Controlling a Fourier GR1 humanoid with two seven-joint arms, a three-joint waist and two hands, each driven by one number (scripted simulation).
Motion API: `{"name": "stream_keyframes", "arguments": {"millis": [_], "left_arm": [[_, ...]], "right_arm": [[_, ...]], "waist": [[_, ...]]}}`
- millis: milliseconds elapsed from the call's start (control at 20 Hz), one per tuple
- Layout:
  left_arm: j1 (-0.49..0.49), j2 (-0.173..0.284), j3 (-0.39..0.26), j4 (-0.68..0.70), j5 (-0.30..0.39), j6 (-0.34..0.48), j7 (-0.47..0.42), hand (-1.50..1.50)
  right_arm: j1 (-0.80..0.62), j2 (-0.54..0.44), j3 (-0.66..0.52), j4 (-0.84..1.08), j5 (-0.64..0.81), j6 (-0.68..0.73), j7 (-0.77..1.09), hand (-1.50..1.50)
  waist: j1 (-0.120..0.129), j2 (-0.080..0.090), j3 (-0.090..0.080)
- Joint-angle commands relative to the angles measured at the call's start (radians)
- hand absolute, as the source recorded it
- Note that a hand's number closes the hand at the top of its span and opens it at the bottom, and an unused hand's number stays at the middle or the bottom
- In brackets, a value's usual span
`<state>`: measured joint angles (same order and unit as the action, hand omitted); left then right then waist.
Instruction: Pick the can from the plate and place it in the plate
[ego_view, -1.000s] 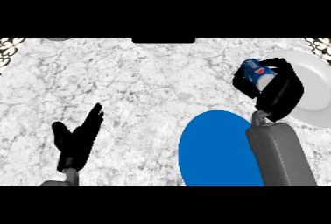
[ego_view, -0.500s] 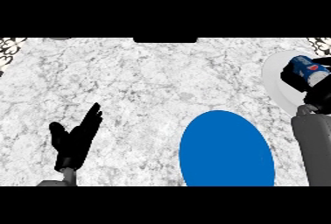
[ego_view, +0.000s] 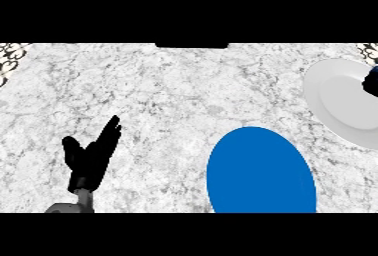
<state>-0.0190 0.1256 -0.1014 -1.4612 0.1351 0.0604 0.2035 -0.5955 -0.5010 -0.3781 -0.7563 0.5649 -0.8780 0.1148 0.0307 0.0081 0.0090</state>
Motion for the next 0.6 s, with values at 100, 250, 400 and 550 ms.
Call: {"name": "stream_keyframes", "arguments": {"millis": [100,250,400,550], "left_arm": [[0.033,-0.024,-0.047,0.021,-0.032,0.001,-0.006,0.0],[0.005,-0.026,-0.033,0.029,-0.025,0.011,0.02,0.0],[0.019,-0.021,-0.037,0.015,-0.024,-0.003,0.007,0.0],[-0.002,-0.014,-0.025,-0.002,-0.022,0.004,0.034,0.0]], "right_arm": [[-0.033,-0.093,-0.007,0.284,0.004,0.193,0.036,-1.5],[-0.071,-0.101,-0.037,0.351,-0.053,0.288,-0.05,-1.5],[-0.076,-0.099,-0.092,0.375,-0.118,0.315,-0.197,-1.5],[-0.1,-0.099,-0.149,0.38,-0.181,0.337,-0.307,-1.5]], "waist": [[0.033,0.019,-0.005],[0.028,0.018,-0.002],[0.033,0.02,0.0],[0.029,0.018,0.0]]}}
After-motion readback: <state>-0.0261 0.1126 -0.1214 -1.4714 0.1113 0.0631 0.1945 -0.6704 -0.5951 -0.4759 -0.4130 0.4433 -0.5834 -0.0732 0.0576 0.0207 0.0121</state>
